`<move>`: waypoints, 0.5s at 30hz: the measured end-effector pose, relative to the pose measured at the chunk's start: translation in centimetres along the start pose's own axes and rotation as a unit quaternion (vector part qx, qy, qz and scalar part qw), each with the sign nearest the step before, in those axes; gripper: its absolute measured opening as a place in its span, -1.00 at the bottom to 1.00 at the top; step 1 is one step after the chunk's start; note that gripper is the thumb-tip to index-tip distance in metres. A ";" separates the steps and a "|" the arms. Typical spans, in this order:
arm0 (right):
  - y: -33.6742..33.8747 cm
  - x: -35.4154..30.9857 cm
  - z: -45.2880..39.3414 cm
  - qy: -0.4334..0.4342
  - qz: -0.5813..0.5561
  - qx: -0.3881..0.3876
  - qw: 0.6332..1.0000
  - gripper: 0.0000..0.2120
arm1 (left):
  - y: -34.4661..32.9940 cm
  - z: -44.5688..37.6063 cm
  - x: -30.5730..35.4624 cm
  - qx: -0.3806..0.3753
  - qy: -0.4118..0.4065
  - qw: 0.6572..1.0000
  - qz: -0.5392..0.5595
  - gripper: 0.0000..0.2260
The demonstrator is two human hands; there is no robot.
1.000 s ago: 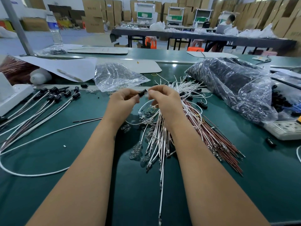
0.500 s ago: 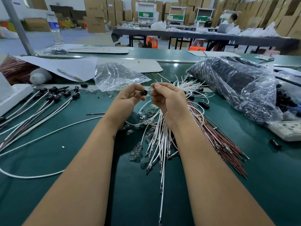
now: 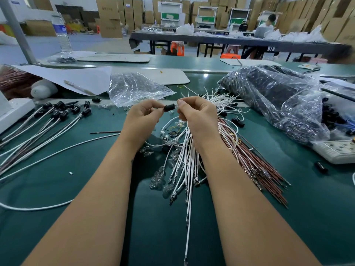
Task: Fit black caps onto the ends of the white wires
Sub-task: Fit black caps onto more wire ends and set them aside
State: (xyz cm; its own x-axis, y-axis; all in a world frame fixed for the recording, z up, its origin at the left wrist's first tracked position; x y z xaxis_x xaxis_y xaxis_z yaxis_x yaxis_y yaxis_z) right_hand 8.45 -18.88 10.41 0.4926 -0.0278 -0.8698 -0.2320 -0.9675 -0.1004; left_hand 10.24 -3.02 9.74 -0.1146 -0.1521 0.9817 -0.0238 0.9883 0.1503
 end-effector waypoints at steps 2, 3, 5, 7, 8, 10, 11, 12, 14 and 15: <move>0.0 0.1 0.0 0.003 0.021 -0.004 1.000 -0.87 | 0.0 0.1 0.2 0.001 -0.008 1.000 -0.017 -0.83; 0.0 0.2 0.0 0.002 0.025 -0.006 1.000 -0.86 | 0.0 0.1 0.3 0.005 -0.014 0.999 -0.028 -0.83; -0.1 0.4 0.0 -0.006 0.020 -0.014 1.000 -0.87 | 0.3 0.2 0.4 0.016 -0.022 0.998 -0.049 -0.83; -0.2 0.6 0.1 -0.010 0.019 -0.023 1.000 -0.86 | 0.6 0.2 0.4 0.025 -0.025 0.998 -0.055 -0.83; -0.2 0.7 0.1 -0.007 0.030 -0.027 0.999 -0.85 | 0.6 0.2 0.5 0.026 -0.027 0.998 -0.057 -0.82; -0.2 0.6 0.0 0.010 0.071 -0.033 0.997 -0.84 | 0.5 0.2 0.4 0.023 -0.029 0.997 -0.069 -0.84; -0.1 0.5 -0.1 0.021 0.091 -0.035 0.995 -0.84 | 0.4 0.2 0.4 0.022 -0.028 0.996 -0.076 -0.84; -0.1 0.3 -0.2 0.029 0.105 -0.036 0.993 -0.85 | 0.3 0.2 0.3 0.020 -0.027 0.996 -0.080 -0.85; -0.1 0.3 -0.3 0.035 0.114 -0.037 0.992 -0.84 | 0.3 0.1 0.1 0.017 -0.024 0.996 -0.081 -0.85; -0.1 0.4 -0.3 0.031 0.112 -0.038 0.993 -0.83 | 0.3 0.0 0.1 0.017 -0.022 0.996 -0.080 -0.85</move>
State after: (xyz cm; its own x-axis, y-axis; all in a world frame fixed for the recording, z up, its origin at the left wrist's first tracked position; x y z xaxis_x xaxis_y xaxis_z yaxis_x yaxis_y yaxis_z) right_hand 8.91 -18.89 10.23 0.4877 -0.2569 -0.8343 -0.2780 -0.9517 0.1305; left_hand 10.18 -2.70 9.85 -0.1507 -0.3094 0.9389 -0.0796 0.9505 0.3004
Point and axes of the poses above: each hand's wrist, its own z-axis away from the middle knuckle, its own y-axis out of the back of the hand, x = y × z, the point moved 10 cm from there along -z, towards the middle knuckle, and after that the axes turned 13 degrees about y, right-handed, at the moved point
